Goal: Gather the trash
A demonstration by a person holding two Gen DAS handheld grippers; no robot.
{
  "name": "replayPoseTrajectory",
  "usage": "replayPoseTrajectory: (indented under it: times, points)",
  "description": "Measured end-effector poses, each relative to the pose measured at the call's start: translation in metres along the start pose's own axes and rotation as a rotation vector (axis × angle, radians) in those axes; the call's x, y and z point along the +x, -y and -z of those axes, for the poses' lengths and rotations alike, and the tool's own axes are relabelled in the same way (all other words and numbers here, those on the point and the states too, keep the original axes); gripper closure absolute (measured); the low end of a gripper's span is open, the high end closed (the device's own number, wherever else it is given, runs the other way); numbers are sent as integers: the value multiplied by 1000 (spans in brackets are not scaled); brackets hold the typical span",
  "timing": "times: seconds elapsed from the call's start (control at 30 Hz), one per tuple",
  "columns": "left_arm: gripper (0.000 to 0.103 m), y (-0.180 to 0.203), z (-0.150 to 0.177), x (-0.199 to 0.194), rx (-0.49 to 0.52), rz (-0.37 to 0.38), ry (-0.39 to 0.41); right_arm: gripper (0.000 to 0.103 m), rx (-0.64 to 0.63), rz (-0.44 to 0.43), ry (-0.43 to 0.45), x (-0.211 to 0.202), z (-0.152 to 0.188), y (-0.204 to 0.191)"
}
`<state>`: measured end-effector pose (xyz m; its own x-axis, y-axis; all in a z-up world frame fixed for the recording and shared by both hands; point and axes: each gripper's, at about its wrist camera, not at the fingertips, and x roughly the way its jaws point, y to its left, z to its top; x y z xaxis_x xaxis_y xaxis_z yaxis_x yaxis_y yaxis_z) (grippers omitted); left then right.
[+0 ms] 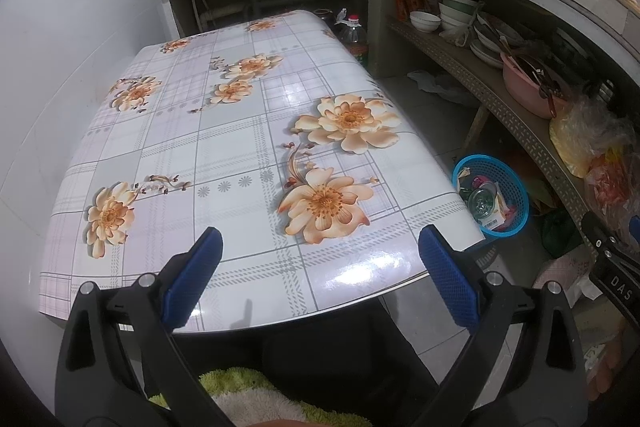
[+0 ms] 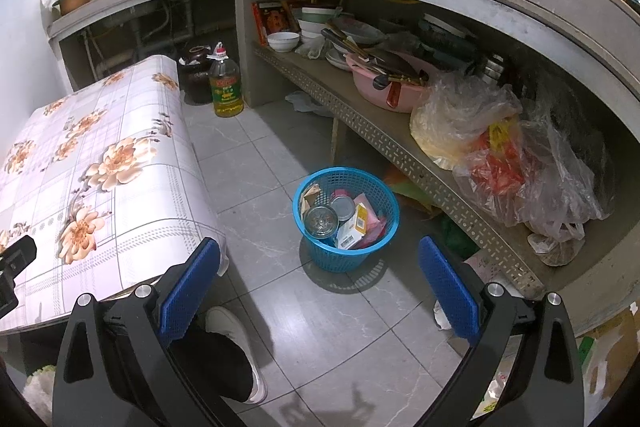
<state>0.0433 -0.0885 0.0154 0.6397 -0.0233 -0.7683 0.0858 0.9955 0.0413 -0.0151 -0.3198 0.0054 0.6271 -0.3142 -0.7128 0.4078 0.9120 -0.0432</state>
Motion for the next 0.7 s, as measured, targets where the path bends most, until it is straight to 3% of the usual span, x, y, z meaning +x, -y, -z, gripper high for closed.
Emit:
replayPoseTrajectory:
  times: [0.7]
  points:
    - [9, 0, 1, 1, 4, 2, -1, 7, -4, 3, 3, -1, -1, 1]
